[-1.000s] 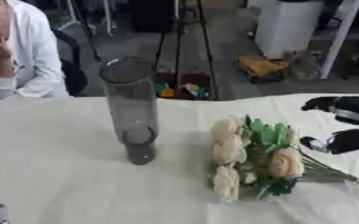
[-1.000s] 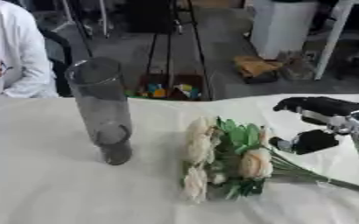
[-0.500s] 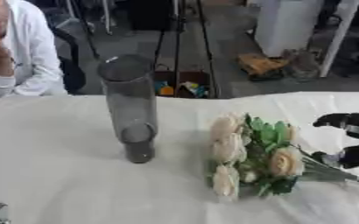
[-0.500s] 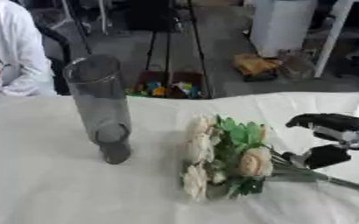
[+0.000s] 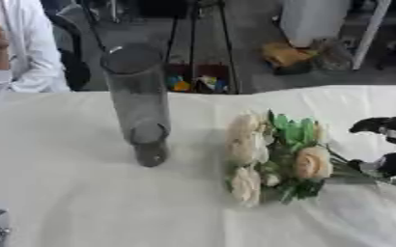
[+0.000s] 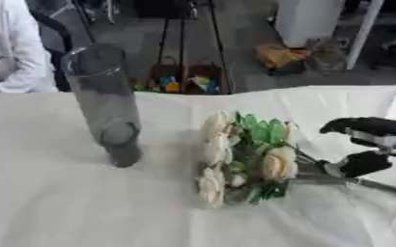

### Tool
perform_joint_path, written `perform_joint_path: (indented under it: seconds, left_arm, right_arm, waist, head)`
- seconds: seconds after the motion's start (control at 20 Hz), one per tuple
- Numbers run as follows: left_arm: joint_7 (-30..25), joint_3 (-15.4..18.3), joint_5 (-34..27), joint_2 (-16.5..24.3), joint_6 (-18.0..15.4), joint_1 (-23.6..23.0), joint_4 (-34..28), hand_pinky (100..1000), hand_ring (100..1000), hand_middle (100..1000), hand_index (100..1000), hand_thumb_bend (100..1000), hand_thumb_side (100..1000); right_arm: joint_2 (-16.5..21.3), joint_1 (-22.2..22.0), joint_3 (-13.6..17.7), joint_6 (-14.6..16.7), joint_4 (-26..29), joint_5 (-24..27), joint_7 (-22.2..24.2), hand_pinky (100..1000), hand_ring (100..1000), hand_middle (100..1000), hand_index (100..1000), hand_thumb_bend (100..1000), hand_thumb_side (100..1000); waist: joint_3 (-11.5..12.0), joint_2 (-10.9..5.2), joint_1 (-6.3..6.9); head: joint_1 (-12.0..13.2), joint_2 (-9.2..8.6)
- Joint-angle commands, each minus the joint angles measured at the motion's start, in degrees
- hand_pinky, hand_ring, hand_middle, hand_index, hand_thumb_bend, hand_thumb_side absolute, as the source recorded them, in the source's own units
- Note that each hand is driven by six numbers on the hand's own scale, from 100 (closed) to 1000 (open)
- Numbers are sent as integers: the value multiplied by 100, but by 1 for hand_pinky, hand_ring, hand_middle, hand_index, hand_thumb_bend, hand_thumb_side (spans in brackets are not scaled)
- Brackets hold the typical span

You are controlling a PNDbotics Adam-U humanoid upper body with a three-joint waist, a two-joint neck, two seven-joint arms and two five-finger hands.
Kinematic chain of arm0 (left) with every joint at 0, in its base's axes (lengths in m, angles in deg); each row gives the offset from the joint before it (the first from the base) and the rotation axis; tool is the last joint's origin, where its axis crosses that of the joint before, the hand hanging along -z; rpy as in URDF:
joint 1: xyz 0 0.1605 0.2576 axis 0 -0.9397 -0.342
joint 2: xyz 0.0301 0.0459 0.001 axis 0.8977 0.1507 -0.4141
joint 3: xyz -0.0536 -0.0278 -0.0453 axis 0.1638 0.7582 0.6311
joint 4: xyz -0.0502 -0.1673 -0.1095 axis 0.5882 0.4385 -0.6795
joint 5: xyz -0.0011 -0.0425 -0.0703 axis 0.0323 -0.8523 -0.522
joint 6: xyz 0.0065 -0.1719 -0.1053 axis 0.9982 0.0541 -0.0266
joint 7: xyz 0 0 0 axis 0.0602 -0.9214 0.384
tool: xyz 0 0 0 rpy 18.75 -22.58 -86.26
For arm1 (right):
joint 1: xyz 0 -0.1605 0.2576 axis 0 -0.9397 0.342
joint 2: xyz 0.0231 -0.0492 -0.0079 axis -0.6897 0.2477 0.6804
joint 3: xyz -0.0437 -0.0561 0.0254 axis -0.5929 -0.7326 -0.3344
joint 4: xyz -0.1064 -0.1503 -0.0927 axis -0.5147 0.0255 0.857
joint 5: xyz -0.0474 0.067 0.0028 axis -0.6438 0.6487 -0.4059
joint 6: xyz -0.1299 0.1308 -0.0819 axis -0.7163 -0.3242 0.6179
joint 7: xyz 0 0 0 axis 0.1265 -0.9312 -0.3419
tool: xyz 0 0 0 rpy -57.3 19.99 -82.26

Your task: Arrange flowers into the vase.

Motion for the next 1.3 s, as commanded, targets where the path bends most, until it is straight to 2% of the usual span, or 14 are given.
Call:
perform_joint_path:
  seconds: [0.05, 0.55, 1.3]
  left_arm:
    - [17, 28, 23, 94, 2, 65, -95, 775, 863, 887, 948, 100, 1000]
    - [20, 20, 28, 78, 6, 76, -95, 775, 863, 887, 946, 100, 1000]
    - [-7, 1, 5, 64, -1, 111, -95, 775, 861, 887, 947, 100, 1000]
  right_arm:
    - [184, 3, 52, 35, 69, 89, -2, 1000, 1000, 1000, 1000, 386, 666]
    - [72, -182, 5, 123, 48, 166, -2, 1000, 1000, 1000, 1000, 388, 669]
    - [-126, -111, -144, 273, 68, 83, -2, 1000, 1000, 1000, 1000, 384, 669]
  waist:
    - [-8, -84, 3]
    - [-20, -22, 29]
    - [78, 2, 29]
  head:
    - [-26, 6]
    - [-46, -80]
    - [-69, -122]
